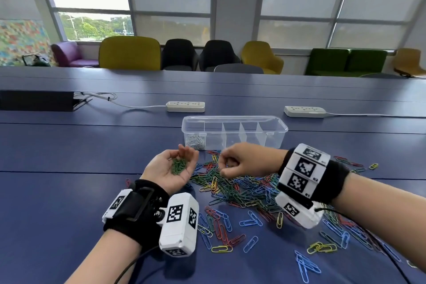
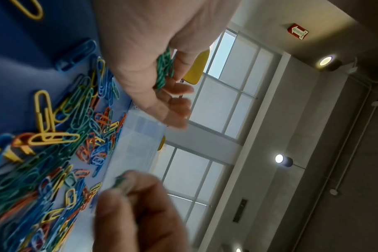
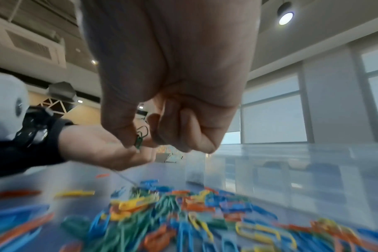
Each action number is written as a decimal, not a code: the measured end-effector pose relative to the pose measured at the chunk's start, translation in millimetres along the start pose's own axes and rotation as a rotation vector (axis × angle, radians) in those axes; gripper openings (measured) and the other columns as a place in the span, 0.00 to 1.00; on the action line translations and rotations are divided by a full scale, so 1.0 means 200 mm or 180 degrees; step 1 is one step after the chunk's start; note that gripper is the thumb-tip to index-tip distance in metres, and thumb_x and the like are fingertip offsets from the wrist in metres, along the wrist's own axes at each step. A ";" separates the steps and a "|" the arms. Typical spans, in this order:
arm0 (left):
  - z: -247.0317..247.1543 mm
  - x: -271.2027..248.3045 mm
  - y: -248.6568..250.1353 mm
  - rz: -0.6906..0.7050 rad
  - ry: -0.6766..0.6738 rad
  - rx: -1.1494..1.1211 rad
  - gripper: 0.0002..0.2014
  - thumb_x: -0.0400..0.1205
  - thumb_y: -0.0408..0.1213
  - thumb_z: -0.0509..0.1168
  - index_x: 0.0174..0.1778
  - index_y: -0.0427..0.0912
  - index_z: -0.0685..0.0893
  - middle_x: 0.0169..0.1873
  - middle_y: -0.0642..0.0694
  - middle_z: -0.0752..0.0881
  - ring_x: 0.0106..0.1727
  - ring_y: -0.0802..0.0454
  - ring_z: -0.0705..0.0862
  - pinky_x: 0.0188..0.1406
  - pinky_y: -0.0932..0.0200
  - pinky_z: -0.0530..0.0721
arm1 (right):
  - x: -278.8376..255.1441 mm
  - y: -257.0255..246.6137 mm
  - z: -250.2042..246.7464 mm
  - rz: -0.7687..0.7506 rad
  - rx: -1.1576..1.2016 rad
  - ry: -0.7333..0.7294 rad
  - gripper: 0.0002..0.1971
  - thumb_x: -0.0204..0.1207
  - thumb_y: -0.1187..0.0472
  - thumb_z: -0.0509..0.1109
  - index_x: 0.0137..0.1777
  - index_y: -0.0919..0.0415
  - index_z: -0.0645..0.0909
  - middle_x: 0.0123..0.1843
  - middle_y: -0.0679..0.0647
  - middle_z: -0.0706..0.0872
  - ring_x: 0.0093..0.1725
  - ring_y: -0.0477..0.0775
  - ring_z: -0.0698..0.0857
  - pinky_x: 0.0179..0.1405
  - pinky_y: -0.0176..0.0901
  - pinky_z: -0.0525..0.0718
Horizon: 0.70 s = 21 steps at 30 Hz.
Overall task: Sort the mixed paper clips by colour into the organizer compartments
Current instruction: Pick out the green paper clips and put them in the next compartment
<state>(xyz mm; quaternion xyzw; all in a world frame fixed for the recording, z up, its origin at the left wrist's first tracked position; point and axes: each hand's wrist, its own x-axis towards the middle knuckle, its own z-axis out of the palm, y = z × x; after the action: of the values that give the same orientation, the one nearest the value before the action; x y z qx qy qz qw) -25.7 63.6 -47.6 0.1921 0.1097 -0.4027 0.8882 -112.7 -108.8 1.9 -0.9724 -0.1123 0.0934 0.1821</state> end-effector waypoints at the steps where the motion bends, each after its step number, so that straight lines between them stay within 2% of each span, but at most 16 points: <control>1: 0.01 0.00 -0.01 0.0017 -0.0020 0.0069 0.17 0.82 0.30 0.51 0.31 0.33 0.80 0.29 0.39 0.84 0.27 0.42 0.87 0.32 0.44 0.88 | 0.01 -0.01 -0.02 -0.0047 0.0017 0.0126 0.02 0.79 0.60 0.68 0.45 0.56 0.78 0.29 0.41 0.74 0.25 0.36 0.73 0.27 0.26 0.70; 3: 0.03 -0.02 -0.04 0.0013 -0.0096 0.0262 0.20 0.85 0.32 0.47 0.38 0.30 0.82 0.35 0.32 0.87 0.32 0.36 0.89 0.32 0.37 0.85 | 0.04 -0.03 -0.07 -0.0145 0.0135 0.0317 0.03 0.78 0.58 0.70 0.45 0.55 0.79 0.29 0.42 0.75 0.25 0.37 0.73 0.27 0.28 0.70; 7: 0.05 -0.03 -0.08 -0.0084 -0.0111 0.0609 0.20 0.86 0.33 0.46 0.46 0.21 0.80 0.39 0.24 0.86 0.34 0.31 0.89 0.29 0.39 0.86 | 0.12 -0.08 -0.09 -0.0161 0.0602 0.0426 0.05 0.76 0.58 0.72 0.46 0.59 0.83 0.29 0.42 0.79 0.23 0.33 0.74 0.28 0.24 0.71; 11: 0.04 -0.03 -0.10 -0.0122 -0.0253 0.0627 0.19 0.85 0.32 0.47 0.50 0.21 0.80 0.45 0.24 0.86 0.38 0.31 0.89 0.38 0.36 0.85 | 0.18 -0.12 -0.05 -0.0113 0.0647 0.0618 0.11 0.75 0.56 0.73 0.52 0.62 0.86 0.32 0.43 0.83 0.28 0.35 0.79 0.32 0.24 0.75; 13: 0.05 -0.02 -0.10 -0.0086 -0.0268 0.0577 0.20 0.86 0.33 0.46 0.50 0.23 0.80 0.43 0.25 0.87 0.37 0.32 0.89 0.40 0.36 0.84 | 0.19 -0.14 -0.04 -0.0093 0.0985 0.0730 0.11 0.78 0.59 0.69 0.56 0.64 0.84 0.43 0.53 0.89 0.38 0.46 0.86 0.45 0.36 0.85; 14: 0.05 -0.02 -0.10 -0.0088 -0.0261 0.0561 0.20 0.87 0.33 0.46 0.50 0.23 0.80 0.42 0.26 0.87 0.37 0.32 0.89 0.40 0.37 0.85 | 0.19 -0.16 -0.04 -0.0074 0.1101 0.0736 0.12 0.79 0.60 0.67 0.58 0.66 0.83 0.49 0.58 0.90 0.43 0.51 0.87 0.50 0.43 0.86; 15: 0.05 -0.02 -0.10 -0.0096 -0.0240 0.0552 0.21 0.87 0.33 0.45 0.49 0.23 0.80 0.41 0.26 0.88 0.36 0.32 0.89 0.39 0.38 0.85 | 0.19 -0.17 -0.05 -0.0068 0.1084 0.0722 0.12 0.80 0.61 0.66 0.60 0.66 0.82 0.53 0.61 0.89 0.45 0.53 0.87 0.54 0.45 0.85; 18: 0.04 -0.02 -0.09 -0.0149 -0.0244 0.0466 0.23 0.87 0.33 0.45 0.45 0.22 0.82 0.40 0.26 0.88 0.36 0.32 0.89 0.39 0.38 0.85 | 0.18 -0.20 -0.07 -0.0203 0.0878 0.0791 0.14 0.82 0.60 0.64 0.64 0.64 0.81 0.56 0.58 0.88 0.44 0.48 0.86 0.53 0.41 0.84; 21: 0.03 -0.02 -0.06 -0.0148 -0.0257 0.0185 0.22 0.86 0.32 0.46 0.42 0.25 0.83 0.39 0.29 0.88 0.36 0.33 0.89 0.38 0.38 0.85 | 0.10 -0.15 -0.10 -0.0311 0.0929 0.1360 0.11 0.81 0.59 0.65 0.58 0.63 0.83 0.51 0.54 0.89 0.45 0.48 0.87 0.45 0.30 0.83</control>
<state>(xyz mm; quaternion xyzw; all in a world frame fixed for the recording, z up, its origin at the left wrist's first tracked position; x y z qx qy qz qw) -36.9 56.7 -43.1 0.1988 0.0665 -0.4337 0.8763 -94.1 -83.1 28.5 -0.9269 -0.1035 -0.1077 0.3443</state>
